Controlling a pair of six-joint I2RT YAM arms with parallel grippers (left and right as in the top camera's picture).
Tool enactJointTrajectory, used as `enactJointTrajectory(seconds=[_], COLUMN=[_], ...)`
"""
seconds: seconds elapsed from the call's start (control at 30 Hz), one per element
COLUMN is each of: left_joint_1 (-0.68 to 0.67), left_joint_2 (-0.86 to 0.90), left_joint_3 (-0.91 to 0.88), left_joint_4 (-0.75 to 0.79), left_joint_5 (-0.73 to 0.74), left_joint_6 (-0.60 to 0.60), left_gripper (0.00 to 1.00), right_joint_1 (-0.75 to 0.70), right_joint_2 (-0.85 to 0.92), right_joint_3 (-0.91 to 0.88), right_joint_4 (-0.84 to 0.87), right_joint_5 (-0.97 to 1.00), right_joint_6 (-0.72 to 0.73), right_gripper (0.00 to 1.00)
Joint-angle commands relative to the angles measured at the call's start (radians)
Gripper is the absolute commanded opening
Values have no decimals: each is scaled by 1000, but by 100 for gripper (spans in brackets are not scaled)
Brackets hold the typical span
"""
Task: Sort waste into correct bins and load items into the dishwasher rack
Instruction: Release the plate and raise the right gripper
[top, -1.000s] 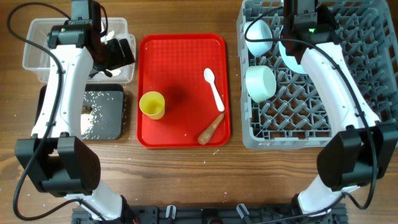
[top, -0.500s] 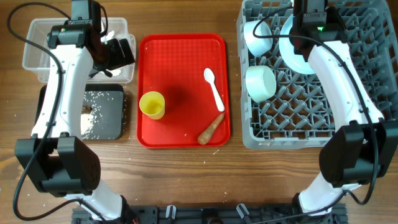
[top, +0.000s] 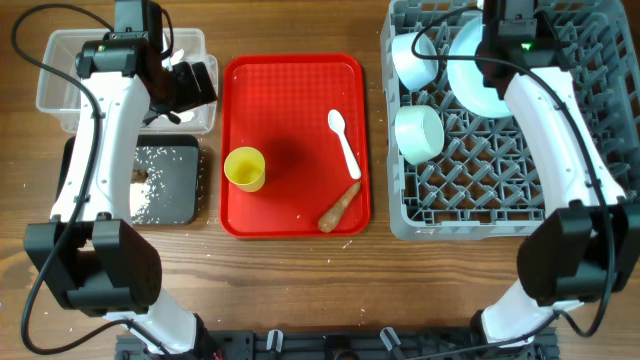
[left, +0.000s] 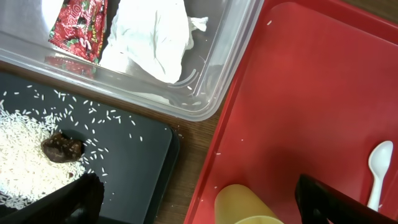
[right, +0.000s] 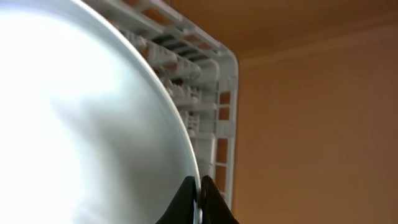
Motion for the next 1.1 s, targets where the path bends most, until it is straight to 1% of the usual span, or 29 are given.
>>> enactJointTrajectory(seconds=[0.0,0.13,0.23,0.33,0.47,0.57,0.7,0.77,0.87,1.07], left_joint_1=[3,3,3,3,3,3,3,3,3,3], left_joint_2=[-22,-22,-22,-22,-22,-22,-22,-22,-22,-22], left_joint_3=[15,15,15,15,15,15,15,15,15,15], left_joint_4=[3,3,3,2,3,3,3,3,3,3], left_joint_5=[-2,-2,-2,-2,-2,-2,-2,-2,-2,-2], left_joint_6=[2,2,2,2,2,2,2,2,2,2], left_gripper=[100,100,100,100,100,100,100,100,100,100], right_joint_1=[13,13,13,13,13,13,14,14,19,31], right_joint_2=[-42,-50,-50,-51,-66,-80,-76,-72,-64,-52], right_joint_3=[-13,-13,-13,-13,-13,-13,-13,-13,-13,-16], right_joint_4=[-10,-30,-39,-34,-33,-13,-10,-14,-36,-80], right_joint_5=[-110,-109,-104,-47,23,74,61,-17,-69,-67], right_joint_6=[43,51,87,175,223,222,223,224,227,306], right_gripper=[4,4,4,4,4,4,4,4,4,4])
